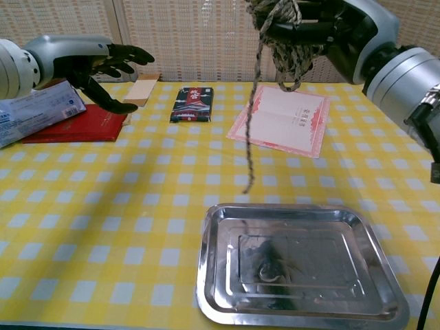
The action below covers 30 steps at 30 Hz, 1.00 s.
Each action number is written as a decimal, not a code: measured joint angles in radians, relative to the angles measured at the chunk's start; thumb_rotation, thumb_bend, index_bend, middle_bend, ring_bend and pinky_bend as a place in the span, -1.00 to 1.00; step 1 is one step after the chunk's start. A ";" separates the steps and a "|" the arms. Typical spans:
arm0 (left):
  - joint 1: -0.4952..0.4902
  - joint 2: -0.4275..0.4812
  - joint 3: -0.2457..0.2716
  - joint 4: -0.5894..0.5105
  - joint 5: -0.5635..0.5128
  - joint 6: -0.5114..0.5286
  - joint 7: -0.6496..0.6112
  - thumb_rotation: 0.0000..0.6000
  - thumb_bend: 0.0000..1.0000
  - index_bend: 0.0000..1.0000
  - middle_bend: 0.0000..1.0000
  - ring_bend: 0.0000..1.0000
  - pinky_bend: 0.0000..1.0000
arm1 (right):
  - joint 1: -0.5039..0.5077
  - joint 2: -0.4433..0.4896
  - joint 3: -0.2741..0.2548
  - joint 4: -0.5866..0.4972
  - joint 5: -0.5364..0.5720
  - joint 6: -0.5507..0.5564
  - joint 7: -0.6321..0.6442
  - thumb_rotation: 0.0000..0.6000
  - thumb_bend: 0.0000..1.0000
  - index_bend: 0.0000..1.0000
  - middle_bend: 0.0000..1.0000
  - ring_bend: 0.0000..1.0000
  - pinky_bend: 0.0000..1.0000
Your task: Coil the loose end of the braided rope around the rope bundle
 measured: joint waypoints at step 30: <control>0.416 0.037 0.185 0.187 0.429 0.491 -0.081 1.00 -0.29 -0.67 -1.00 -1.00 -1.00 | -0.045 0.327 -0.054 -0.144 0.034 -0.097 -0.158 1.00 0.20 0.93 0.74 1.00 0.70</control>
